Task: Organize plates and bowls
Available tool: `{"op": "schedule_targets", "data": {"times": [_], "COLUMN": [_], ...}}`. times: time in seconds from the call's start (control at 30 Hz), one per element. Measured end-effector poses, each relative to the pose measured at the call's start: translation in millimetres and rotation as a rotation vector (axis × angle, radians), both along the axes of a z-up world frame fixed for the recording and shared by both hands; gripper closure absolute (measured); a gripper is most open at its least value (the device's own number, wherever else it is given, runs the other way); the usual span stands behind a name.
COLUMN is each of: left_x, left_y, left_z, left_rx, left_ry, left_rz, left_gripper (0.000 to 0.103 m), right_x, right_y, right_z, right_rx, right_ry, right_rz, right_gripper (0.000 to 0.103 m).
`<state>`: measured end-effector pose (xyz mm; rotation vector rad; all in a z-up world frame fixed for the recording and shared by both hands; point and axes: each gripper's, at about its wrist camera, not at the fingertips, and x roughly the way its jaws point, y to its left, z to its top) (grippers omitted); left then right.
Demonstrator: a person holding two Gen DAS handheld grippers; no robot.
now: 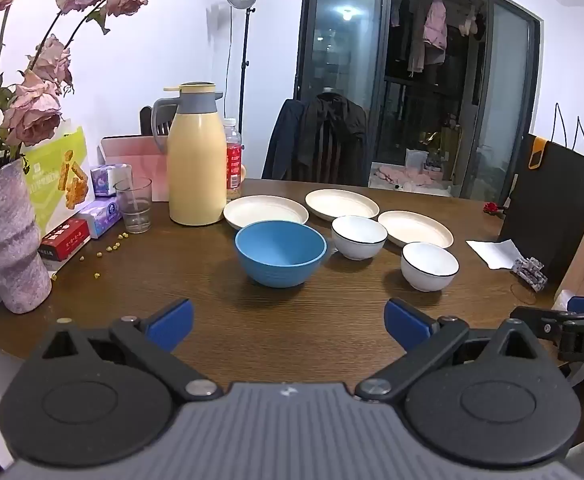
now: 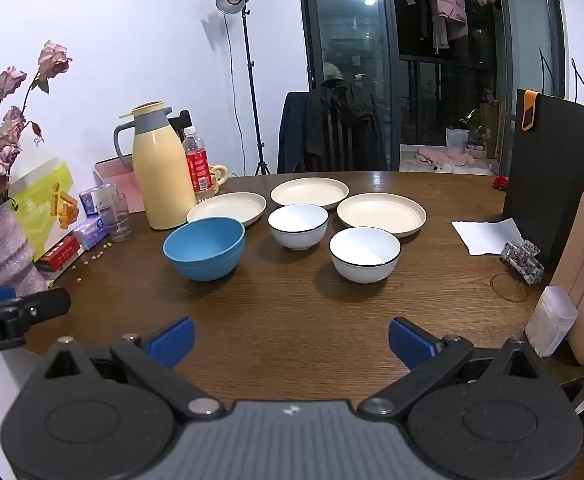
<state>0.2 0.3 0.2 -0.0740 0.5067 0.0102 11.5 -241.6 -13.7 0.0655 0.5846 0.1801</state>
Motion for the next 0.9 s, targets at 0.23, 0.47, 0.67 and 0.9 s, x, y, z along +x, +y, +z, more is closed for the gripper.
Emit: {"op": "schedule_targets", "data": {"times": [0.23, 0.47, 0.67, 0.9], "left_x": [1.5, 0.9, 2.3, 6.5], "left_y": [2.2, -0.2, -1.4, -0.6], "left_z": [2.2, 2.1, 1.8, -4.0], "left_rx": [-0.006, -0.003, -0.002, 0.002], "left_ry": [-0.002, -0.006, -0.004, 0.003], "left_rz": [-0.008, -0.008, -0.006, -0.002], "left_gripper": [0.000, 0.000, 0.000, 0.000], "right_x": [-0.3, 2.4, 4.0, 4.7], "right_y": [-2.2, -6.5, -2.8, -1.2], "right_z": [0.4, 1.1, -2.8, -3.0], "right_rx": [0.003, 0.007, 0.010, 0.010], "right_ry": [-0.004, 0.002, 0.007, 0.009], "right_rz": [0.001, 0.000, -0.007, -0.007], "right_gripper": [0.000, 0.000, 0.000, 0.000]}}
